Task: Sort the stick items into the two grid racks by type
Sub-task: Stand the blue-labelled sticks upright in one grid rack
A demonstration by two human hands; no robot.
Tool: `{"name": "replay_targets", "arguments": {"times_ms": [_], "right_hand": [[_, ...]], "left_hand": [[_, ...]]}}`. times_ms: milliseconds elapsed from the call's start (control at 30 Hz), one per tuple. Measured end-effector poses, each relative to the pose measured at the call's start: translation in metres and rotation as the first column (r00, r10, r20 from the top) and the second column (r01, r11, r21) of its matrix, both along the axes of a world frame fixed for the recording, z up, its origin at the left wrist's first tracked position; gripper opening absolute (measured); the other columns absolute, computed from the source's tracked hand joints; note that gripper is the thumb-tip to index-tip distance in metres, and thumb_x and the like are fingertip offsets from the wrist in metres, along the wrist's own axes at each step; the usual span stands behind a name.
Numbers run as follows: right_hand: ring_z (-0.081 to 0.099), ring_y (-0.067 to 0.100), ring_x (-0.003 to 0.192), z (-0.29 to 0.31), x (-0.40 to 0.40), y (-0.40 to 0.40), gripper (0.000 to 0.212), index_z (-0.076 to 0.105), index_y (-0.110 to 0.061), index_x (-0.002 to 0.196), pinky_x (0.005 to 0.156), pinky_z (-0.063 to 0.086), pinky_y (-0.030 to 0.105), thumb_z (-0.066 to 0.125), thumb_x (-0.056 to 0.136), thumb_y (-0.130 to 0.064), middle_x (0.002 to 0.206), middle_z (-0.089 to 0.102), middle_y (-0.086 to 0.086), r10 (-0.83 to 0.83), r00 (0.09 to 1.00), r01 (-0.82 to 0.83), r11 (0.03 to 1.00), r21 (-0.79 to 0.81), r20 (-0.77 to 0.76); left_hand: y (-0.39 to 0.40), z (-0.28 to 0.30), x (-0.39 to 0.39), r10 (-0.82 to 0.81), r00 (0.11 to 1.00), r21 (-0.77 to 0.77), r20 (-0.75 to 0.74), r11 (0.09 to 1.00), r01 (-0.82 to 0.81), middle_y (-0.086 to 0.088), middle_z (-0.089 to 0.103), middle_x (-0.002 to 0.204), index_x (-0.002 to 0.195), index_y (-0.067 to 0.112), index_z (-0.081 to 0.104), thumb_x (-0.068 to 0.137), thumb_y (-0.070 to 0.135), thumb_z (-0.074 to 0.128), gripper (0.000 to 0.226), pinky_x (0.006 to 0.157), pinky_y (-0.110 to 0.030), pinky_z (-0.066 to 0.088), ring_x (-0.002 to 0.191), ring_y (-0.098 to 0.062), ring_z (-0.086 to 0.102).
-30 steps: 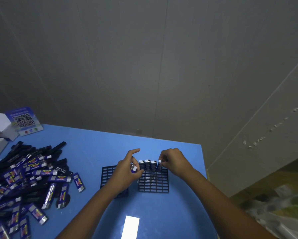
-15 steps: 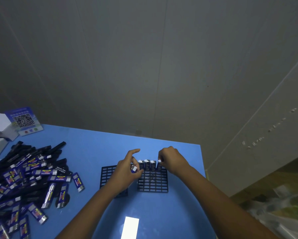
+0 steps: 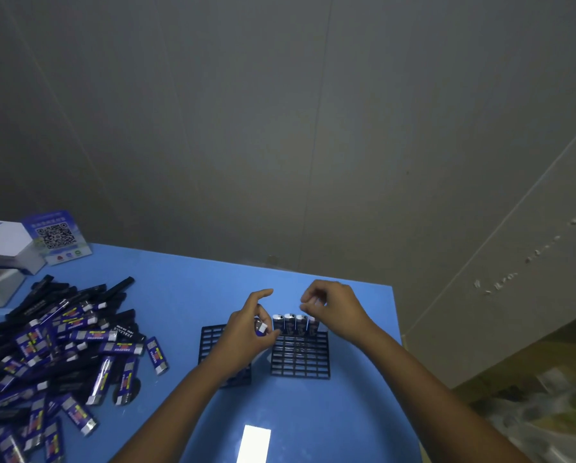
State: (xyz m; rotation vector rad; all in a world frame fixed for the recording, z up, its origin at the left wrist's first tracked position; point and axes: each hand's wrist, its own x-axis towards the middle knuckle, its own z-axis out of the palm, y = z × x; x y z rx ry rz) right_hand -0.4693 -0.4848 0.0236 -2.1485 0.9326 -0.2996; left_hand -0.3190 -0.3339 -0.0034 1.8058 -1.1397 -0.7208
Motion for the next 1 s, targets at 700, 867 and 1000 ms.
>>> {"name": "replay_targets", "arguments": {"times_ms": [700, 867, 1000], "right_hand": [[0.072, 0.010, 0.082, 0.020, 0.018, 0.034, 0.009, 0.077, -0.013, 0.096, 0.074, 0.056, 0.021, 0.074, 0.087, -0.011, 0.088, 0.077, 0.004, 0.165, 0.975, -0.210, 0.901, 0.381, 0.147], [0.068, 0.010, 0.078, 0.021, 0.007, 0.015, 0.005, 0.077, -0.016, 0.091, 0.074, 0.052, 0.028, 0.072, 0.090, -0.016, 0.088, 0.076, 0.005, 0.092, 0.978, -0.155, 0.919, 0.363, 0.186], [0.055, 0.008, 0.070, 0.027, -0.007, -0.002, 0.006, 0.074, -0.019, 0.093, 0.060, 0.043, 0.022, 0.069, 0.093, -0.024, 0.080, 0.068, 0.008, 0.052, 0.982, -0.111, 0.936, 0.334, 0.181]], "left_hand": [[-0.007, -0.003, -0.002, -0.011, 1.000, -0.001, -0.015, 1.000, 0.011, 0.000, 0.065, 0.091, 0.138, 0.029, 0.040, 0.071, 0.019, 0.086, 0.082, 0.074, -0.026, 0.057, 0.077, -0.012, 0.068], [-0.003, -0.002, 0.002, 0.004, 1.000, -0.007, -0.009, 1.000, -0.004, 0.003, 0.061, 0.079, 0.136, 0.030, 0.040, 0.068, 0.027, 0.089, 0.083, 0.063, -0.019, 0.049, 0.059, -0.005, 0.058], [-0.003, -0.005, 0.004, 0.002, 0.999, -0.006, -0.042, 1.000, -0.002, 0.003, 0.060, 0.073, 0.139, 0.025, 0.039, 0.070, 0.023, 0.088, 0.084, 0.066, -0.026, 0.051, 0.056, -0.008, 0.053]]}}
